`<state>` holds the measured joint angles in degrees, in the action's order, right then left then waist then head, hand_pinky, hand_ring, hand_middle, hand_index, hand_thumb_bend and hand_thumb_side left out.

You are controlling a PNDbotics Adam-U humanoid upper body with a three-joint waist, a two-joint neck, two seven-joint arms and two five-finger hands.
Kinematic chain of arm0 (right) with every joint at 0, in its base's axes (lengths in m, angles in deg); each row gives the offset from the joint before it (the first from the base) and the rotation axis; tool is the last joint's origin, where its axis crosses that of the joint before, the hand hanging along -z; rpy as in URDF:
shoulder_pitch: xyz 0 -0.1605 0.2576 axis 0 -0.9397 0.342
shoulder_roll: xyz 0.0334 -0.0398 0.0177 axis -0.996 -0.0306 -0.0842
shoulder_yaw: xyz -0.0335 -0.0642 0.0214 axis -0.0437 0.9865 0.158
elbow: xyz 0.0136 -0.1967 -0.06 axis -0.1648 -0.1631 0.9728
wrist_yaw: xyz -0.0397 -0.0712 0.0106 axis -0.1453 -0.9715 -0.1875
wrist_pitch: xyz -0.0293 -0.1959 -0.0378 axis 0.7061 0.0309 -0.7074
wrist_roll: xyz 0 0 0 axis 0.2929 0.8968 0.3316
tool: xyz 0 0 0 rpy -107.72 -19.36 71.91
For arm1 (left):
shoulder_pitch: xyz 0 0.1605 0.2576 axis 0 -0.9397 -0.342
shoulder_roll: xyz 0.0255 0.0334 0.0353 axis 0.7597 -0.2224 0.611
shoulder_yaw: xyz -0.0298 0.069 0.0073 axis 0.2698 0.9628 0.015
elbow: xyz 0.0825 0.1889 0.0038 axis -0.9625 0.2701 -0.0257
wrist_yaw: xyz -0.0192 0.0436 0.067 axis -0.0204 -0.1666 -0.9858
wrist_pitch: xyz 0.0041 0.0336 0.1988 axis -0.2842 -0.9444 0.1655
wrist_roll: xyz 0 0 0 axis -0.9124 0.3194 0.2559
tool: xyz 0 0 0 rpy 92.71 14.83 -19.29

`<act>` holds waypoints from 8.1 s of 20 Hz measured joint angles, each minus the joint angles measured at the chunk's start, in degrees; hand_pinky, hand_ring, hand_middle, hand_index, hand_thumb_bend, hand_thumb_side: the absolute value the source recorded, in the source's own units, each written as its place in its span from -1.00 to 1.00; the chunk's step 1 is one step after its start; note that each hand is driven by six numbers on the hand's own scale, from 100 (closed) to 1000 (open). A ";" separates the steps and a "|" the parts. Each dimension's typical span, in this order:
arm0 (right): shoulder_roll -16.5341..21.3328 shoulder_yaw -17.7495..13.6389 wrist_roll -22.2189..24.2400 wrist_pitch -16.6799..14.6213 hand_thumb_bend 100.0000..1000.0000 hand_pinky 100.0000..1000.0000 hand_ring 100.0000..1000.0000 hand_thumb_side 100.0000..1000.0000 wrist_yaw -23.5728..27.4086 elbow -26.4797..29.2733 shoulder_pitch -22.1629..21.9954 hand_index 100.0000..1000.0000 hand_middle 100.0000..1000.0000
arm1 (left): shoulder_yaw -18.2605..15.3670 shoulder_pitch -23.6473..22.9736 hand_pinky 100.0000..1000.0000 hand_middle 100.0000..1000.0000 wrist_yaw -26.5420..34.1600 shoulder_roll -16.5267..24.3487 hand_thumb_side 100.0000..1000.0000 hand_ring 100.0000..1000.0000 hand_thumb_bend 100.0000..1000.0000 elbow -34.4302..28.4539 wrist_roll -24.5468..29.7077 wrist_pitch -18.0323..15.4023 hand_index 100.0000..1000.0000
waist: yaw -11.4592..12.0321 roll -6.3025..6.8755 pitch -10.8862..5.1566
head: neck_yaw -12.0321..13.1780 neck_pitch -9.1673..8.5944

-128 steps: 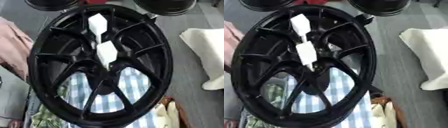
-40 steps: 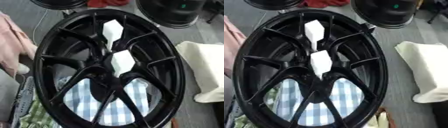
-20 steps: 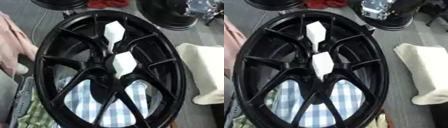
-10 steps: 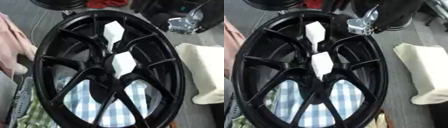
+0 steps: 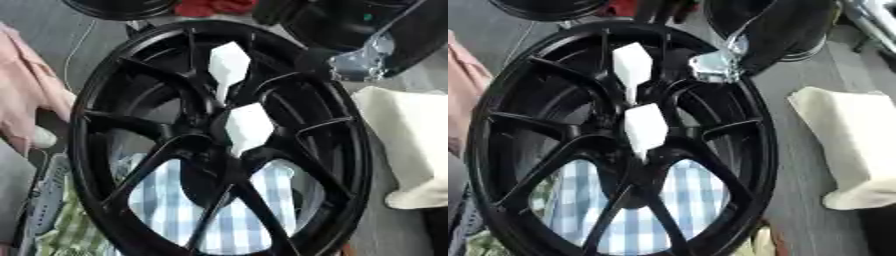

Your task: Pull the pin out of the wheel hub.

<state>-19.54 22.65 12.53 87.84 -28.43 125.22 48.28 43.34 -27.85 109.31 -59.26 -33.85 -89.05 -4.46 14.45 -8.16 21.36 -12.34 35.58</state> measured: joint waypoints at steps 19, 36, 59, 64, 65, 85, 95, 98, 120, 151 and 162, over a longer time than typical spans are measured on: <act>-3.54 -0.34 -5.64 2.48 -0.34 0.65 0.72 -0.76 -8.36 -5.32 0.41 0.65 0.70 | 0.89 1.62 0.46 0.26 1.12 0.00 0.34 0.26 -0.97 0.00 1.48 0.45 0.56 | 1.78 -1.15 1.96 | -0.86 0.00; -2.45 -1.83 -5.74 0.49 -0.40 0.67 0.75 -0.77 -3.73 -3.25 -4.39 0.65 0.76 | 0.89 1.96 0.46 0.26 1.01 -0.03 0.35 0.26 -0.97 0.00 1.59 0.56 0.56 | 3.30 -2.27 4.27 | -4.71 -6.71; -0.73 -3.23 -9.37 -0.30 -0.46 0.67 0.75 -0.83 -1.24 -0.34 -6.74 0.65 0.78 | 0.88 2.47 0.46 0.26 0.97 -0.55 0.36 0.25 -0.97 0.00 2.08 0.80 0.56 | 5.32 -3.81 6.29 | -5.50 -7.45; -0.72 -3.98 -10.87 -0.23 -0.45 0.67 0.75 -0.85 -1.23 -0.34 -6.54 0.66 0.78 | 0.88 2.49 0.46 0.26 0.79 -0.55 0.36 0.25 -0.97 0.00 2.17 0.78 0.56 | 5.57 -3.98 6.62 | -5.51 -7.52; -0.72 -4.08 -11.07 -0.09 -0.45 0.67 0.75 -0.84 -1.23 -0.34 -6.54 0.66 0.78 | 0.88 2.49 0.46 0.26 0.78 -0.55 0.37 0.25 -0.97 0.00 2.22 0.75 0.55 | 5.61 -3.99 6.65 | -5.53 -7.54; -0.90 -4.23 -9.83 1.32 -0.43 0.68 0.76 -0.77 -3.84 -3.08 -7.12 0.61 0.57 | 0.87 2.53 0.46 0.26 0.54 -1.01 0.38 0.25 -0.97 0.00 2.48 0.93 0.55 | 6.45 -5.09 8.11 | -6.01 -8.78; -1.05 -4.21 -8.78 1.18 -0.56 0.67 0.74 -0.76 -4.36 -3.92 -7.59 0.55 0.40 | 0.87 2.53 0.46 0.26 0.49 -1.05 0.38 0.25 -0.97 0.00 2.50 0.96 0.55 | 6.54 -5.35 8.56 | -6.03 -8.84; -1.07 -4.20 -8.24 1.18 -0.63 0.67 0.73 -0.77 -4.30 -4.08 -7.60 0.51 0.38 | 0.87 2.53 0.46 0.26 0.49 -1.09 0.38 0.25 -0.97 0.00 2.51 0.96 0.55 | 6.55 -5.38 8.61 | -6.04 -8.85; -1.56 -3.85 -11.09 1.38 -1.00 0.56 0.43 -1.00 2.14 -4.18 -7.51 -0.27 -0.16 | 0.87 2.52 0.46 0.26 0.49 -1.50 0.38 0.25 -0.96 0.00 2.62 1.11 0.56 | 6.43 -5.38 8.64 | -6.19 -8.76; 6.65 -15.41 -26.42 -1.84 -1.00 0.44 0.26 -1.00 22.70 -0.33 -15.60 -0.57 -0.28 | 0.60 0.68 0.46 0.27 0.76 -1.43 0.34 0.26 -0.96 0.00 2.28 1.33 0.57 | -0.79 -2.65 3.88 | -2.01 -6.01; 12.70 -27.19 -38.68 -7.08 -1.00 0.41 0.24 -1.00 25.00 -4.14 -34.90 -0.54 -0.27 | -0.05 -2.22 0.46 0.27 0.57 -1.39 0.32 0.27 -0.98 0.00 1.37 1.07 0.57 | -9.27 2.27 0.55 | 6.09 -1.36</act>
<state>-6.84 -4.54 -26.14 80.76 -3.43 121.08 13.38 43.29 -30.07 109.88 -60.66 -33.85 -87.68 -3.39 5.18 -5.89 21.90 -6.25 34.22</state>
